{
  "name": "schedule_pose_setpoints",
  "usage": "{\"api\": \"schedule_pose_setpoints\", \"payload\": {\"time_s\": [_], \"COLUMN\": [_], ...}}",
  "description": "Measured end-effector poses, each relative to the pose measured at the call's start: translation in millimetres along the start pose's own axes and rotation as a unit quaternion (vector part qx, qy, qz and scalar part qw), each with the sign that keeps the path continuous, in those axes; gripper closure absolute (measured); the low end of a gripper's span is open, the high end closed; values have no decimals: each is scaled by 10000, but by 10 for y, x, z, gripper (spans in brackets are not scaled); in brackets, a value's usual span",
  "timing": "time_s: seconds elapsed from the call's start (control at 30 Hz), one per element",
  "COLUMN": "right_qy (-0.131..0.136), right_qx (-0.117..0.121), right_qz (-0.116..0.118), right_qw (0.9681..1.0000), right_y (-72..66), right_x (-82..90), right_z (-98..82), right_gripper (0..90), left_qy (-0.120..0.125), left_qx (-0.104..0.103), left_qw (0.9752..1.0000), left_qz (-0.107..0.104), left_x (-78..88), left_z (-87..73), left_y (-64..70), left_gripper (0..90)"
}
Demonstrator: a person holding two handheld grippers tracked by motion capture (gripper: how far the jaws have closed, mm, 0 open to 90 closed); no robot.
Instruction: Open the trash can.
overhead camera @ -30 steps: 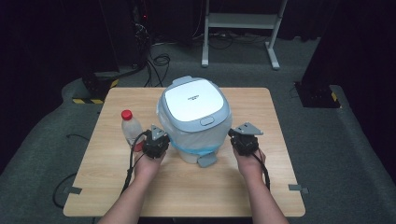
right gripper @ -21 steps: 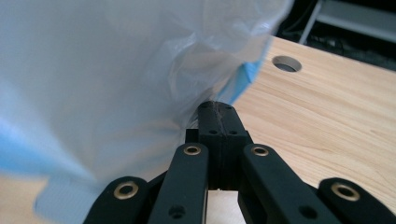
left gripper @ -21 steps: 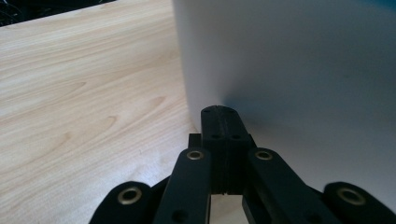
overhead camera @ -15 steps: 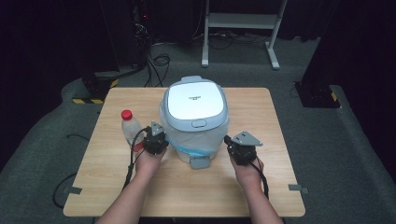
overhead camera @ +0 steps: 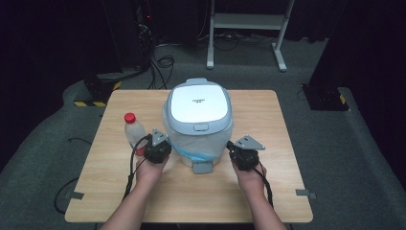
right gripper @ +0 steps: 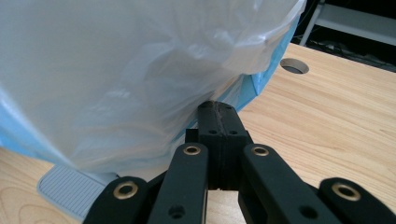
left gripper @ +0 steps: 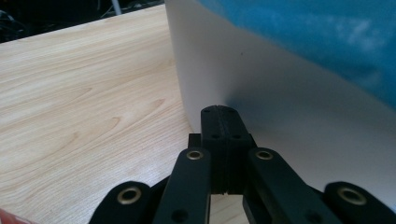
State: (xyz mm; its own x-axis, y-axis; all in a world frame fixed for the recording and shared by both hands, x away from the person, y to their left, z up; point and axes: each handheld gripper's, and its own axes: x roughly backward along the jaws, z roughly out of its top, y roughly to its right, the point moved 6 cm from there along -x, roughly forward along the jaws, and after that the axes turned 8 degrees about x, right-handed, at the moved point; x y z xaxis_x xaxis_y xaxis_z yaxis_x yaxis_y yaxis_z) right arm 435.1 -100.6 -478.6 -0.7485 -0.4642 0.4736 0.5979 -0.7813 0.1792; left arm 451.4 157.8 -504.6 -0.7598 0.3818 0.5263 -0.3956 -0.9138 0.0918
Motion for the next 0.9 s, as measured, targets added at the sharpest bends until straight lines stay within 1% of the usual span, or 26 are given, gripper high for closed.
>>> {"api": "schedule_pose_setpoints", "payload": {"time_s": [0.03,0.07,0.1,0.13,0.17,0.2,0.27,0.33,0.37,0.4,0.43,0.5,0.53,0.57,0.6,0.63,0.7,0.73,0.77,0.83,0.87,0.9], "right_qy": [23,23,60,160,160,195,236,197,181,145,145,33,-109,-109,-183,-266,-369,-399,-387,-400,-453,-453], "right_qx": [-13,-13,-39,-49,-49,-60,-170,-206,-185,-140,-140,-235,-336,-336,-398,-412,-407,-395,-474,-644,-595,-595], "right_qz": [36,36,52,52,52,35,95,147,160,101,101,109,60,60,48,11,-89,-204,-351,-381,-422,-422], "right_qw": [10000,10000,10000,9998,9998,9998,9995,9995,9995,9997,9997,9997,9994,9994,9990,9988,9985,9982,9975,9964,9963,9963], "right_y": [-4,-4,-12,-47,-47,-67,-111,-174,-218,-267,-267,-296,-279,-279,-262,-242,-189,-149,-87,-24,-5,-5], "right_x": [8,8,32,127,127,182,271,327,351,371,371,362,322,322,289,245,142,94,41,-37,-118,-118], "right_z": [-7,-7,-15,-54,-54,-90,-169,-242,-280,-332,-332,-395,-463,-463,-488,-503,-507,-501,-488,-466,-433,-433], "right_gripper": [895,895,851,828,828,814,785,763,744,712,712,708,714,714,719,725,732,735,745,755,762,762], "left_qy": [8,8,-30,-30,-60,-99,-188,-246,-261,-253,-263,-315,-319,-351,-395,-457,-523,-560,-587,-646,-696,-741], "left_qx": [10,10,-131,-228,-415,-520,-567,-526,-531,-490,-467,-356,-310,-309,-348,-355,-291,-240,-208,-78,0,95], "left_qw": [10000,10000,9999,9997,9990,9985,9981,9982,9982,9985,9986,9987,9987,9984,9975,9961,9944,9934,9928,9917,9910,9911], "left_qz": [-47,-47,-94,-117,-124,-163,-177,-119,-79,-21,44,178,240,329,470,661,869,975,1026,1112,1143,1103], "left_x": [14,14,60,97,162,239,340,460,502,553,604,702,746,789,828,861,921,950,965,992,996,987], "left_z": [-16,-16,-58,-96,-161,-259,-399,-556,-599,-656,-711,-810,-854,-898,-940,-980,-1042,-1076,-1096,-1145,-1171,-1203], "left_y": [-2,-2,2,22,33,40,10,-54,-85,-124,-176,-286,-337,-389,-448,-512,-642,-715,-758,-849,-879,-888], "left_gripper": [849,821,821,791,791,776,729,687,670,646,646,602,581,581,573,572,568,560,547,527,496,496]}}
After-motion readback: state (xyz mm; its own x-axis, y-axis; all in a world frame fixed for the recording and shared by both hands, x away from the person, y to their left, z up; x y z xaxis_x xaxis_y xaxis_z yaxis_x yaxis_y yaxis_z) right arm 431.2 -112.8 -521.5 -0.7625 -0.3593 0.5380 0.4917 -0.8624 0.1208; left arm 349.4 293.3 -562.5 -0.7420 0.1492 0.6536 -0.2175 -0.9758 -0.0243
